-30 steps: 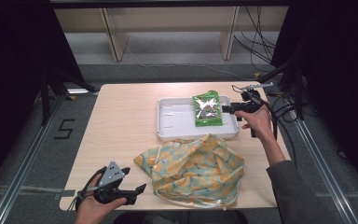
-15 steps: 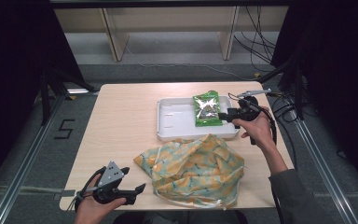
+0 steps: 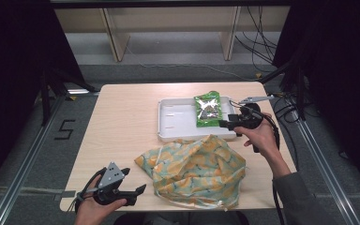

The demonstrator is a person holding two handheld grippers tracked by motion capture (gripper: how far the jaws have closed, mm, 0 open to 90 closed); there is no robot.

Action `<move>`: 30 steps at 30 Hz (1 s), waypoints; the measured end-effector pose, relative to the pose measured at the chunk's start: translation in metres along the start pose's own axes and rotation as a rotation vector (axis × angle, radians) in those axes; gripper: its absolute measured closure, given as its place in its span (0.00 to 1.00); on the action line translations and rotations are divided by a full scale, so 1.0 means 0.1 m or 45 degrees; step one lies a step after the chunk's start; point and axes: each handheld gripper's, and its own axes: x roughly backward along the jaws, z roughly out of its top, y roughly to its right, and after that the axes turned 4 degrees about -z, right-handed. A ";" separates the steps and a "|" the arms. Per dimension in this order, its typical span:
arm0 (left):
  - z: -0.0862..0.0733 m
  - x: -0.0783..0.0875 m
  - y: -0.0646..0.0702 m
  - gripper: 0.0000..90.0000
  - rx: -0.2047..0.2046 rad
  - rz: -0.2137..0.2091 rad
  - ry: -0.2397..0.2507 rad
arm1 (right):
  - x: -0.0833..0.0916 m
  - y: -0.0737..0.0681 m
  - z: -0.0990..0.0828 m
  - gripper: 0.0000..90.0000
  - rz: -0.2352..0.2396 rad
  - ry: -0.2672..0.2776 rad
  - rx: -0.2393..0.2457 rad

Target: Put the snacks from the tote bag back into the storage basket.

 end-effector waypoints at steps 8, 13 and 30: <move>0.00 -0.01 0.00 0.23 0.013 0.000 0.012 | 0.06 -0.05 -0.08 0.45 0.007 0.020 0.061; -0.01 -0.01 0.01 0.23 0.029 0.004 0.014 | 0.11 -0.08 -0.15 0.44 0.005 0.015 0.048; 0.00 0.00 0.00 0.23 0.013 0.003 0.002 | 0.38 -0.26 -0.37 0.42 0.014 0.045 0.048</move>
